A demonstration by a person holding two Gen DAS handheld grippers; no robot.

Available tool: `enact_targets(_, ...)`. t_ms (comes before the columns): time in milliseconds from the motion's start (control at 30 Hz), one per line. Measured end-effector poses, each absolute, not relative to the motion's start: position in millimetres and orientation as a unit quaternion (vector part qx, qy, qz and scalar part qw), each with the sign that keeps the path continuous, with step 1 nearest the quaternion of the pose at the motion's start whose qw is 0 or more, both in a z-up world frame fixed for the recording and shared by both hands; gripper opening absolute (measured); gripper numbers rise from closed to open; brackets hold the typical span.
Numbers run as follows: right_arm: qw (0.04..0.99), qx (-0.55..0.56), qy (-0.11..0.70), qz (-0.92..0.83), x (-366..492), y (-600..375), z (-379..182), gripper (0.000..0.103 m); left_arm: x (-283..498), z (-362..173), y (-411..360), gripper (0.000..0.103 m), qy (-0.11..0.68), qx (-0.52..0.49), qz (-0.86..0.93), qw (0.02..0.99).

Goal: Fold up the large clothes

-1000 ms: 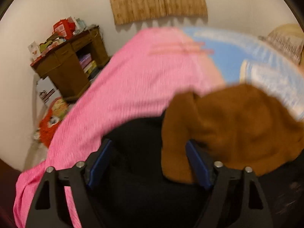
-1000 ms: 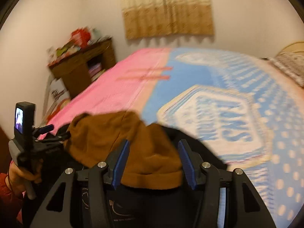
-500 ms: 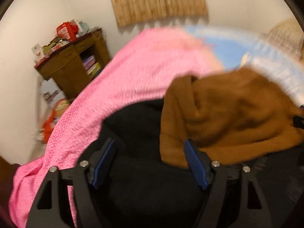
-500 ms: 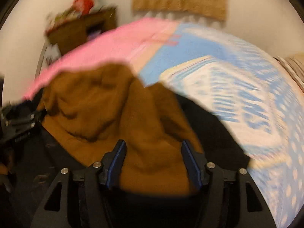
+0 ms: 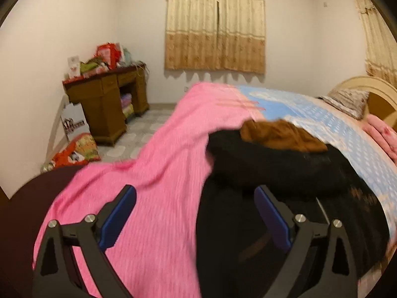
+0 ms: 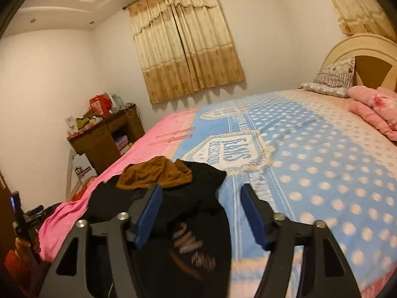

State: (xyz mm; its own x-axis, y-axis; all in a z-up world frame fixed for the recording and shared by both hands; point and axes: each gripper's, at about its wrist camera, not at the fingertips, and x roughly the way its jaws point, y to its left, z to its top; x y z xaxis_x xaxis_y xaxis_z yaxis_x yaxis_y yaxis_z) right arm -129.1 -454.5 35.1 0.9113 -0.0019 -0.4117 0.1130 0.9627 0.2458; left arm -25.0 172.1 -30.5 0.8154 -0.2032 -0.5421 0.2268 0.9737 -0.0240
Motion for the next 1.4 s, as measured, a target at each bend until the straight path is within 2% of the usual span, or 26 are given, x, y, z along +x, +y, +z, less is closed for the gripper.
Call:
enact_targets(33, 0.967, 0.135, 0.213, -0.021, -147.7, -452.7, 35.2, 0.081, -29.9, -34.4, 173.2, 0.098, 0.289, 0.02, -0.118, 0.95)
enact_targets(67, 0.966, 0.139, 0.218, -0.013, -157.7, -453.0, 32.5, 0.082, -37.5, -41.5, 176.5, 0.098, 0.3, 0.017, -0.122, 0.946)
enact_targets(233, 0.947, 0.141, 0.289, -0.015, -187.1, -444.1, -12.3, 0.082, -57.2, -75.8, 178.9, 0.098, 0.352, -0.036, -0.161, 0.921)
enact_targets(433, 0.91, 0.16, 0.383, -0.021, -194.2, -428.0, -91.9, 0.082, -77.8, -103.1, 160.1, 0.095, 0.365, 0.007, -0.157, 0.918)
enact_targets(533, 0.899, 0.158, 0.408, -0.016, -191.6, -417.4, -115.0, 0.082, -83.5, -116.3, 163.5, 0.094, 0.389, -0.012, -0.162, 0.907)
enact_targets(667, 0.883, 0.173, 0.435, -0.002, -185.0, -408.5, -137.4, 0.075, -94.3, -122.7, 162.0, 0.093, 0.379, -0.002, -0.156, 0.912)
enact_targets(700, 0.879, 0.175, 0.444, 0.003, -182.6, -405.3, -143.4, 0.071, -95.9, -122.6, 161.3, 0.089, 0.378, 0.002, -0.155, 0.913)
enact_targets(733, 0.871, 0.182, 0.456, 0.013, -179.0, -402.1, -150.8, 0.059, -98.0, -122.5, 161.3, 0.085, 0.377, 0.003, -0.157, 0.913)
enact_targets(767, 0.869, 0.179, 0.461, 0.014, -175.7, -399.5, -152.7, 0.059, -98.5, -122.1, 160.7, 0.079, 0.379, -0.001, -0.164, 0.911)
enact_targets(867, 0.868, 0.147, 0.474, 0.02, -170.2, -391.4, -151.5, 0.059, -101.6, -120.8, 159.7, 0.073, 0.379, 0.003, -0.171, 0.909)
enact_targets(967, 0.857, 0.165, 0.487, 0.044, -170.6, -389.8, -152.6, 0.058, -103.9, -121.4, 157.9, 0.054, 0.405, -0.012, -0.206, 0.891)
enact_targets(1133, 0.856, 0.156, 0.492, 0.039, -164.3, -386.1, -158.0, 0.057, -104.3, -135.8, 146.9, 0.053, 0.415, 0.014, -0.192, 0.889)
enact_targets(1167, 0.857, 0.145, 0.493, 0.035, -163.0, -383.5, -157.5, 0.046, -103.5, -137.5, 145.2, 0.05, 0.417, 0.013, -0.191, 0.888)
enact_targets(1200, 0.857, 0.127, 0.498, 0.031, -160.4, -379.4, -156.0, 0.042, -103.2, -138.6, 143.6, 0.029, 0.416, 0.011, -0.189, 0.889)
enact_targets(1233, 0.856, 0.122, 0.501, 0.037, -160.4, -378.3, -154.5, 0.035, -102.5, -138.7, 143.4, 0.018, 0.417, 0.013, -0.186, 0.89)
enact_targets(1267, 0.853, 0.13, 0.503, 0.046, -159.6, -380.4, -152.3, 0.023, -101.1, -138.2, 144.3, 0.018, 0.421, 0.01, -0.185, 0.888)
enact_targets(1300, 0.845, 0.154, 0.509, 0.062, -159.2, -385.2, -150.9, 0.018, -98.3, -133.2, 148.4, 0.017, 0.426, -0.01, -0.195, 0.883)
enact_targets(1333, 0.839, 0.179, 0.509, 0.078, -159.5, -389.9, -147.9, 0.013, -97.1, -127.2, 151.7, 0.017, 0.427, -0.028, -0.204, 0.88)
enact_targets(1400, 0.838, 0.206, 0.496, 0.1, -159.7, -396.3, -136.8, 0.013, -93.4, -104.6, 159.2, 0.017, 0.418, -0.07, -0.234, 0.875)
